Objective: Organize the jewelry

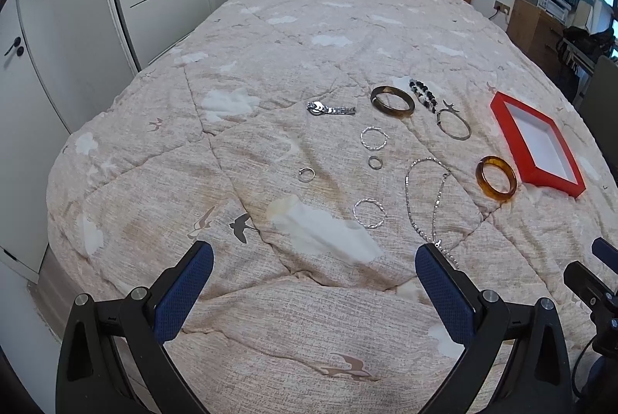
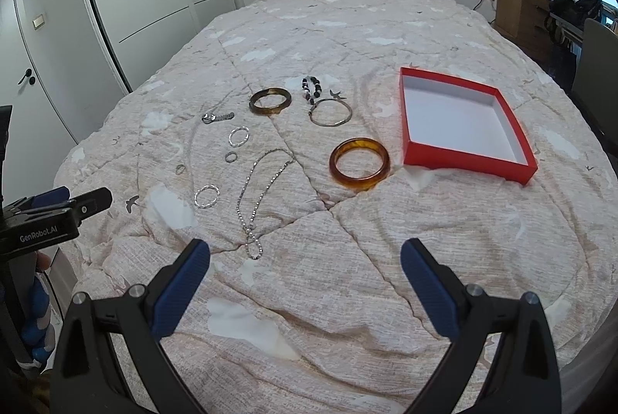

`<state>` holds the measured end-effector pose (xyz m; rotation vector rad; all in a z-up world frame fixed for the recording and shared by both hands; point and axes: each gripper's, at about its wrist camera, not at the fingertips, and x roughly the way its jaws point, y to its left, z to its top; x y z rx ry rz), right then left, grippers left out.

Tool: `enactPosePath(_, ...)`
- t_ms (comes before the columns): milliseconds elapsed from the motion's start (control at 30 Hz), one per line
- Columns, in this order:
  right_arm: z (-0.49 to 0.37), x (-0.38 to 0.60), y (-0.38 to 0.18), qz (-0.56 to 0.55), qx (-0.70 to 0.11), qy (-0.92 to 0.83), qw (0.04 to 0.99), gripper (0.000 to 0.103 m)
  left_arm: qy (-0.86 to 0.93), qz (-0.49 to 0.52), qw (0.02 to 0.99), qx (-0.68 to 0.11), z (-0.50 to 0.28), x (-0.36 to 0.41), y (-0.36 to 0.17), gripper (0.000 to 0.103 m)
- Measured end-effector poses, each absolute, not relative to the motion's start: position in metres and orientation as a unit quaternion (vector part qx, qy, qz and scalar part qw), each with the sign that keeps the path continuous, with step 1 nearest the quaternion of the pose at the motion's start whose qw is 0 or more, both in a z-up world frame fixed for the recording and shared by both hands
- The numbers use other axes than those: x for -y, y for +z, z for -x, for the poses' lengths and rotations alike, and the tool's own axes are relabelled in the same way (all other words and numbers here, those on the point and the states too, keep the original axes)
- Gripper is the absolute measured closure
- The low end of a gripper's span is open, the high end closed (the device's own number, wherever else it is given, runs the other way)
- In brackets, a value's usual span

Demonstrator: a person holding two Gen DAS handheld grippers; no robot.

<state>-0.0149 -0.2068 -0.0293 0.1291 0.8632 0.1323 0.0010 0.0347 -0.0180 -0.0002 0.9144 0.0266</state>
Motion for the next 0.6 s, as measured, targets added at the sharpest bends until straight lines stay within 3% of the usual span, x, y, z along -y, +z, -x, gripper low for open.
enactPosePath(600, 0.011, 0.214, -0.031, -0.066, -0.417, 0.076, 0.903, 0.004, 0.017, -0.012, 0.896, -0.444, -0.007, -0.024, -0.021, 0.004)
